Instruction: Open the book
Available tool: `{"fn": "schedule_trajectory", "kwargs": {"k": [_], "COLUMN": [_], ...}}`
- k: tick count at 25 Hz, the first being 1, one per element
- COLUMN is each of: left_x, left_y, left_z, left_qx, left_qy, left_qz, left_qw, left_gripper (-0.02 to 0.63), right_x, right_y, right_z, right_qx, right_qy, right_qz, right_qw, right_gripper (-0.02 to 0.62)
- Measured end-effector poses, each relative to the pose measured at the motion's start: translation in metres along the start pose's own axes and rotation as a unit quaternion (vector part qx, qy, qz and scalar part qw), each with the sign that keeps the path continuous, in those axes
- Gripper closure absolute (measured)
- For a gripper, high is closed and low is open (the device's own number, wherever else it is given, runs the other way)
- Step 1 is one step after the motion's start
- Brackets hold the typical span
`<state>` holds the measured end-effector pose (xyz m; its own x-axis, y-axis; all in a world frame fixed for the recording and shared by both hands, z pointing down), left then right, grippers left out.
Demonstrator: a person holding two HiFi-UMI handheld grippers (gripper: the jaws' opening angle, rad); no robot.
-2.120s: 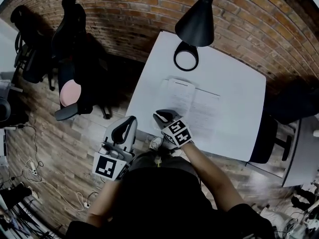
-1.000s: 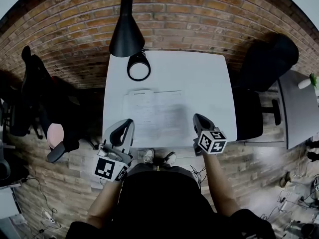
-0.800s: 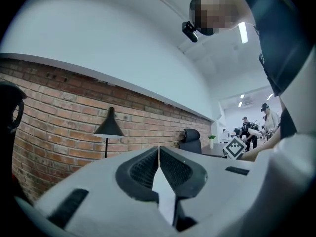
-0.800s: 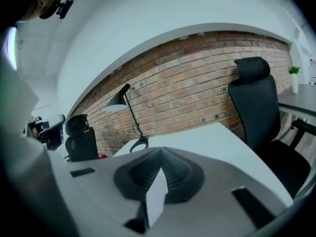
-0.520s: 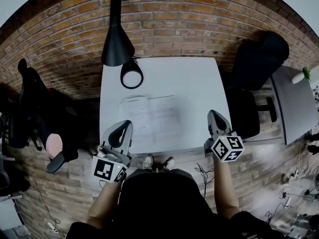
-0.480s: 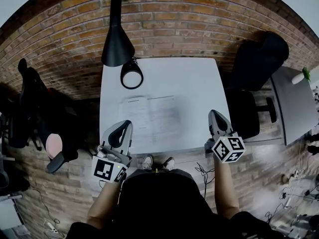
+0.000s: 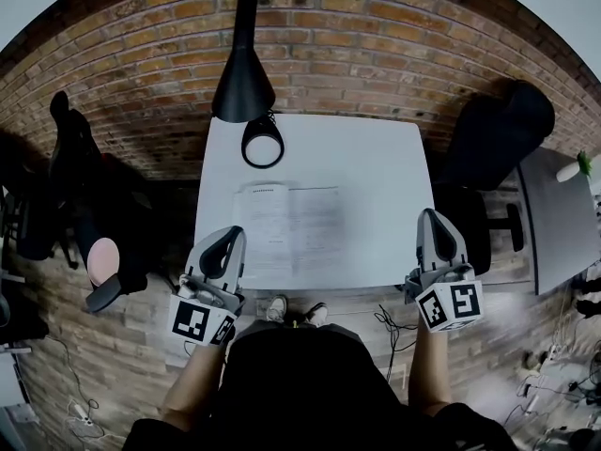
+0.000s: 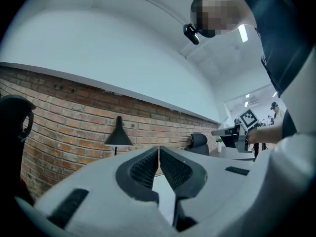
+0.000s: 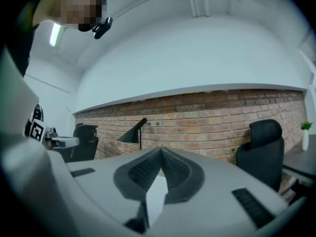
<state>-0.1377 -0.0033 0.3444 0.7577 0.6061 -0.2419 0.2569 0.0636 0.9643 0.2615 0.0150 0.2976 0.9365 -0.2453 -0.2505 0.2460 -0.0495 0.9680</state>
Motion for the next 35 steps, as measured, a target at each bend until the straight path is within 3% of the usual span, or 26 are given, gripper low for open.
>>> {"fn": "schedule_trajectory", "kwargs": {"k": [3,13,23,35], "left_x": [-0.002,-0.001,0.010,0.021], "left_y": [-0.003,-0.008,-0.006,-0.001], "left_z": [-0.005,-0.019,-0.017,-0.027], "left_qx": [0.003,0.002,-0.006,-0.004], "left_qy": [-0.011,-0.036,-0.031,-0.041], "left_qz": [0.003,0.004,0.006,0.024], "left_qw": [0.9999,0.9993,0.9995,0.9988], "left_gripper": [0.575,0.575,0.575,0.575], "right_x": [-0.004,-0.015,-0.007,-0.005], "right_y": [-0.022,-0.063,-0.047,-0.026], "right_z": [-0.009,-0.037,-0.053,-0.057], "right_qx": [0.021,0.073,0.063,0.059], "right_qy": [0.001,-0.002,0.019,0.002], "right_qz": [-0.044,-0.092,-0.076,-0.061], "right_qw": [0.999,0.993,0.995,0.996], "right_gripper": [0.581,0.581,0.581,0.581]}}
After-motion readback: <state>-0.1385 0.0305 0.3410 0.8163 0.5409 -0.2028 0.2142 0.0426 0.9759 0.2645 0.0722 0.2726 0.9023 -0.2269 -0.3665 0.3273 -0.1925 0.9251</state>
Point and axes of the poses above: the fingertips, and each gripper's own axes: z forward along the fingers, x to its right, y out of its underside, the point moved 10 cm from there along -z, backward along the fingers, and after that the axes turned 14 degrees about -z, right-handed, at the moved point
